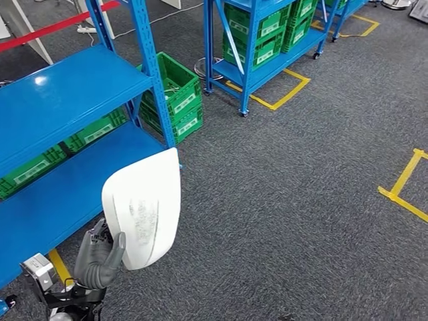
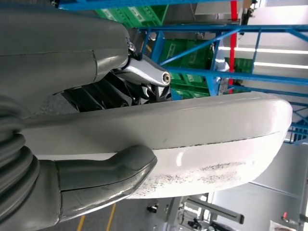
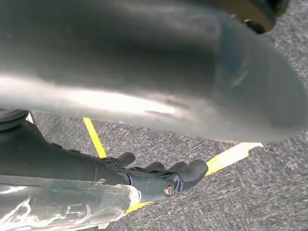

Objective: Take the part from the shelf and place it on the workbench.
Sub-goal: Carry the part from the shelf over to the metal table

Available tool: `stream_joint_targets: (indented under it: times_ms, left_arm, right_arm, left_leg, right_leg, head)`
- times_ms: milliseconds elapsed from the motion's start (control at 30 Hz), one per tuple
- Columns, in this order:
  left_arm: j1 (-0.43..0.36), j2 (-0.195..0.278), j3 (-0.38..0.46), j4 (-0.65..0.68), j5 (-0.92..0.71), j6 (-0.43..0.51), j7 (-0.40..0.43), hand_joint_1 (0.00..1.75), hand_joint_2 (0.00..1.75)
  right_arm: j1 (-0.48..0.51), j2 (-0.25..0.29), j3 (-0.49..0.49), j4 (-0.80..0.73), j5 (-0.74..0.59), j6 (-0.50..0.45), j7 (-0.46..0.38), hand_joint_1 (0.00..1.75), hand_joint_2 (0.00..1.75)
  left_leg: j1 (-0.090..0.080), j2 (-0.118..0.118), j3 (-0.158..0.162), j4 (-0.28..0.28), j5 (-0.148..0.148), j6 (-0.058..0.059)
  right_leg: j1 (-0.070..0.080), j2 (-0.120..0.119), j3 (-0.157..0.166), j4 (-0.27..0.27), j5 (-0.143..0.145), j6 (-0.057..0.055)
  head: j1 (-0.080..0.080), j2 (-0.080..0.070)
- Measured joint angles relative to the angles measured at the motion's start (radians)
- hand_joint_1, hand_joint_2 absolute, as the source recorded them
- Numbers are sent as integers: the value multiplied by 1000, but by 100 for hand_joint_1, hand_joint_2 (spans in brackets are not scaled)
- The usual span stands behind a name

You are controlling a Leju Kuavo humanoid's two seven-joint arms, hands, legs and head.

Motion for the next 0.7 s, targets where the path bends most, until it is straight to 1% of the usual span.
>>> stream_joint_targets:
  times_ms: [33, 67, 100, 133, 167, 200, 233, 267, 300, 333, 367, 400, 433, 467, 500, 533, 567, 600, 633, 667, 700]
  left_arm:
    - [-2, -2, 2, 1, -1, -1, -1, 175, 175]
    - [-3, -4, 5, 1, -2, -3, -2, 175, 175]
    - [-3, -5, 9, 1, -4, -5, -4, 175, 175]
    - [-2, -6, 13, 1, -6, -6, -6, 175, 175]
    - [0, -7, 16, 1, -7, -9, -8, 175, 175]
    - [2, -7, 20, 2, -7, -11, -10, 175, 175]
    - [3, -8, 23, 2, -7, -14, -13, 175, 175]
    - [4, -10, 26, 2, -7, -17, -16, 175, 175]
    - [4, -12, 29, 2, -7, -19, -17, 175, 175]
    - [5, -13, 32, 2, -7, -21, -18, 175, 175]
    - [5, -15, 34, 2, -7, -21, -19, 175, 175]
    - [5, -17, 36, 2, -8, -22, -19, 175, 175]
    - [5, -18, 38, 2, -8, -22, -19, 175, 175]
    - [6, -20, 39, 2, -8, -23, -19, 175, 175]
    - [6, -22, 40, 2, -8, -24, -19, 175, 175]
    - [5, -24, 41, 2, -8, -24, -19, 175, 175]
    - [5, -28, 42, 2, -8, -25, -19, 175, 175]
    - [5, -31, 44, 2, -8, -26, -20, 175, 175]
    - [6, -33, 45, 2, -7, -27, -20, 175, 175]
    - [7, -34, 46, 3, -7, -27, -20, 175, 175]
    - [9, -35, 47, 3, -5, -28, -20, 175, 175]
  right_arm:
    - [2, 2, 2, 0, 1, -2, 2, 0, 0]
    - [4, 4, 4, 0, 3, -4, 4, 0, 0]
    - [5, 6, 6, 0, 5, -6, 6, 0, 0]
    - [5, 8, 9, 0, 8, -8, 8, 0, 0]
    - [6, 10, 12, 0, 10, -10, 10, 0, 0]
    - [7, 13, 15, 0, 13, -12, 13, 0, 0]
    - [9, 14, 17, 0, 15, -13, 15, 0, 0]
    - [11, 16, 19, 0, 17, -14, 15, 0, 0]
    - [13, 17, 20, 0, 19, -14, 15, 0, 0]
    - [13, 19, 22, 0, 21, -14, 15, 0, 0]
    - [12, 20, 23, 0, 22, -14, 15, 0, 0]
    - [11, 20, 24, 0, 23, -14, 15, 0, 0]
    - [11, 21, 24, 0, 24, -15, 15, 0, 0]
    - [13, 21, 25, 0, 25, -15, 16, 0, 0]
    - [16, 21, 25, 0, 26, -16, 16, 0, 0]
    - [20, 21, 25, 0, 27, -17, 18, 0, 0]
    - [22, 22, 25, 0, 27, -18, 20, 0, 0]
    - [22, 22, 25, 0, 27, -19, 21, 0, 0]
    - [21, 23, 26, 0, 28, -20, 22, 0, 0]
    - [19, 23, 26, 0, 30, -21, 22, 0, 0]
    - [17, 23, 28, 0, 31, -21, 21, 0, 0]
  left_leg:
    - [2, -6, -1, 4, -6, -5]
    - [3, -22, -8, 22, -21, -10]
    - [5, -45, -25, 60, -47, -15]
    - [6, -69, -53, 121, -80, -18]
    - [6, -83, -88, 193, -112, -20]
    - [6, -90, -119, 254, -132, -21]
    - [6, -93, -138, 286, -133, -22]
    - [7, -95, -138, 277, -112, -22]
    - [10, -100, -118, 230, -76, -24]
    - [15, -119, -87, 162, -37, -27]
    - [21, -143, -56, 92, -9, -29]
    - [25, -164, -34, 44, 5, -28]
    - [27, -179, -23, 18, 8, -24]
    - [26, -178, -22, 10, 6, -16]
    - [25, -167, -23, 12, 7, -6]
    - [24, -157, -22, 10, 9, 2]
    - [24, -145, -21, 9, 11, 9]
    - [23, -132, -21, 7, 12, 15]
    - [20, -119, -20, 7, 12, 20]
    - [17, -105, -20, 7, 11, 23]
    - [15, -90, -20, 7, 10, 24]
  right_leg:
    - [-1, 10, -1, -3, 3, -6]
    - [-4, 20, -1, -6, 6, -11]
    - [-7, 30, -2, -9, 9, -17]
    - [-8, 41, -3, -10, 11, -20]
    - [-8, 52, -5, -10, 12, -22]
    - [-9, 64, -5, -10, 12, -23]
    - [-9, 77, -6, -10, 13, -23]
    - [-10, 90, -6, -9, 13, -22]
    - [-13, 103, -5, -9, 14, -20]
    - [-15, 117, -6, -8, 16, -16]
    - [-15, 131, -9, -4, 16, -10]
    - [-15, 143, -14, -1, 17, -4]
    - [-15, 154, -19, 0, 19, 2]
    - [-16, 164, -26, -1, 21, 9]
    - [-19, 172, -31, -4, 24, 14]
    - [-19, 163, -36, 0, 22, 20]
    - [-18, 141, -46, 18, 10, 23]
    - [-16, 111, -64, 57, -14, 26]
    - [-15, 79, -91, 117, -48, 28]
    - [-15, 60, -123, 186, -82, 30]
    - [-15, 51, -149, 245, -108, 31]
  head:
    - [0, 0]
    - [-1, 0]
    - [-3, 0]
    - [-4, 0]
    - [-5, 0]
    - [-5, 0]
    - [-5, 0]
    - [-5, 0]
    - [-5, 0]
    - [-5, 0]
    - [-7, 0]
    - [-8, 0]
    - [-11, 0]
    - [-11, 0]
    - [-11, 0]
    - [-10, 0]
    - [-6, 0]
    - [-3, 0]
    - [0, 0]
    - [2, 0]
    - [2, 0]
